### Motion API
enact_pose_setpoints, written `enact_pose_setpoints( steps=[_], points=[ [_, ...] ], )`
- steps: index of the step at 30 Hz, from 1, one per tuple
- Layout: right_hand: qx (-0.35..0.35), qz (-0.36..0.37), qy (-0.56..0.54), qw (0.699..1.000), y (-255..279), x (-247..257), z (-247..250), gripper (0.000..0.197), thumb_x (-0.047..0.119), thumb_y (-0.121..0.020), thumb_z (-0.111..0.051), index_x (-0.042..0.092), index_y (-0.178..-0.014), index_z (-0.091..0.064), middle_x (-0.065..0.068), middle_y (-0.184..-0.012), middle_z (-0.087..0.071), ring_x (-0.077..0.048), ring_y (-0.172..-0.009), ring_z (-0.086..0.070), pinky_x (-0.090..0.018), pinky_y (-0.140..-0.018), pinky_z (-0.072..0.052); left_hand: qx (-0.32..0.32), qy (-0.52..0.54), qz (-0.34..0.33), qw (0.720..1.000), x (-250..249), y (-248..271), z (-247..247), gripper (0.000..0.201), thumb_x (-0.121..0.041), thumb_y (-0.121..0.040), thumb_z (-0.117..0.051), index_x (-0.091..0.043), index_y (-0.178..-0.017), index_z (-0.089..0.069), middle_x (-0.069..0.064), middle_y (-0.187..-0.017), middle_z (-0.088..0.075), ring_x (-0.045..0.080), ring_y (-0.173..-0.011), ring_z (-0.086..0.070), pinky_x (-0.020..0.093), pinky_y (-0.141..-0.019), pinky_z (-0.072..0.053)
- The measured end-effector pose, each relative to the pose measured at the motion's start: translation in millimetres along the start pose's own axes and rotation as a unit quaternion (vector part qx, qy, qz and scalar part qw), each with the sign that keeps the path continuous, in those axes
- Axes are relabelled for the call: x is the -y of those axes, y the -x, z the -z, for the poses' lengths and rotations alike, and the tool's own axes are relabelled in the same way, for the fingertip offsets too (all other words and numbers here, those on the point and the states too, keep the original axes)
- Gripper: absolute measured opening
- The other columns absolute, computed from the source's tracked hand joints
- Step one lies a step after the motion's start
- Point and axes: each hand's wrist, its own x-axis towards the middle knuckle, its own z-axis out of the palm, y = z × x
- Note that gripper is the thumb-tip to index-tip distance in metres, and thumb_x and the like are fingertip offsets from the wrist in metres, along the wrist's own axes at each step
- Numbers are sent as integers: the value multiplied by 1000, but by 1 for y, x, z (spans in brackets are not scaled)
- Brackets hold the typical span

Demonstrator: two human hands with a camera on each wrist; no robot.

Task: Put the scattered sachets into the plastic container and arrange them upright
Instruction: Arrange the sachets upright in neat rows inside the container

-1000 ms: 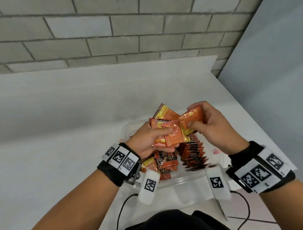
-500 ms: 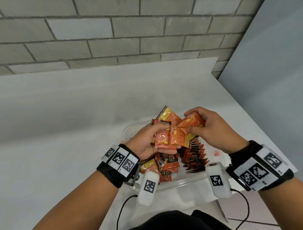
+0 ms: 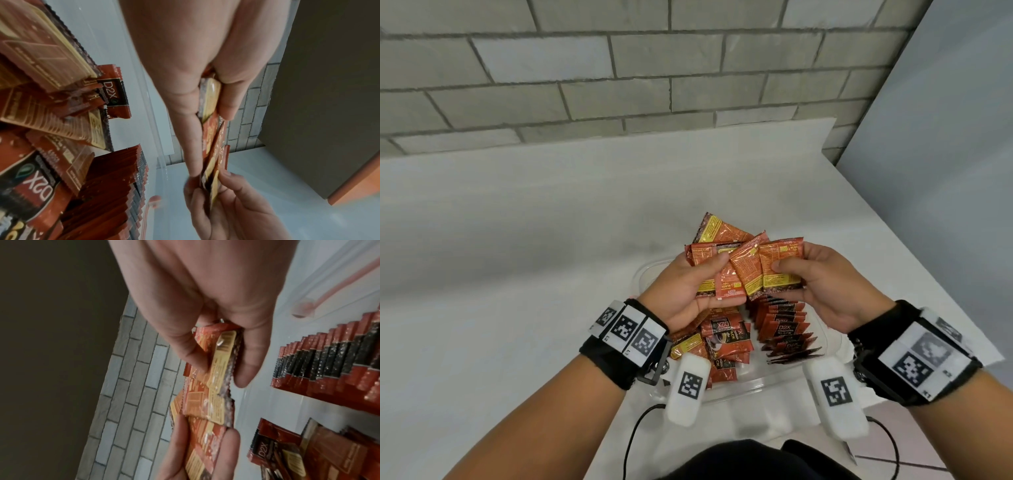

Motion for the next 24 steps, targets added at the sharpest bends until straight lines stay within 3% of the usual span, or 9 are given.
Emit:
enact_pose_setpoints(
  steps=[6, 11, 14, 17, 20, 22, 24],
  points=[
    [20, -12, 1, 1000, 1, -4, -5, 29, 7, -88, -61, 9, -117, -59, -9, -109, -71, -22, -96, -69, -31, -69, -58, -34, -53, -19, 998, 2, -2, -1, 18, -20, -90, -58, -19, -107, -64, 7, -108, -72, 24, -100, -69, 45, -80, -58],
    [17, 9, 12, 1000, -1, -4, -6, 22, 3, -89, -59, 9, -110, -61, -7, -103, -72, -21, -93, -69, -33, -76, -58, -25, -7, 15, 1000, -1, -3, -3, 35, -29, -80, -62, -13, -111, -62, 13, -108, -71, 30, -97, -69, 48, -79, -57],
    [13, 16, -10, 1000, 0, -3, -4, 18, 0, -90, -55, 11, -102, -63, -5, -97, -74, -19, -91, -70, -31, -77, -58, -50, 63, 35, 996, -1, -4, -2, 35, -22, -85, -58, -7, -116, -59, 18, -112, -69, 34, -100, -67, 52, -78, -56],
    [7, 16, -19, 1000, 1, -5, -4, 20, 0, -91, -54, 12, -106, -61, -6, -101, -73, -19, -94, -69, -31, -78, -57, -59, 18, 14, 998, 0, -3, 0, 25, -17, -92, -55, -10, -116, -59, 16, -113, -69, 31, -103, -67, 52, -82, -55],
    [12, 6, -12, 1000, 2, -8, -6, 25, 2, -91, -56, 11, -114, -58, -8, -108, -71, -21, -97, -68, -34, -78, -58, -48, -57, -1, 997, 3, -1, -1, 28, -20, -86, -61, -14, -113, -62, 13, -113, -70, 29, -102, -67, 48, -84, -56],
    [21, -1, -7, 1000, 2, -9, -7, 28, 4, -91, -57, 12, -117, -56, -8, -110, -70, -22, -99, -68, -35, -77, -59, -42, -65, -2, 997, 3, -1, -2, 37, -25, -81, -63, -12, -116, -62, 13, -113, -69, 30, -104, -66, 50, -87, -54],
    [24, -1, -7, 1000, 2, -10, -8, 27, 4, -90, -57, 12, -116, -56, -7, -109, -70, -22, -98, -68, -35, -76, -59, -42, -44, 7, 998, 2, -2, -3, 32, -28, -87, -59, -10, -113, -63, 13, -109, -70, 30, -102, -67, 52, -91, -52]
  ],
)
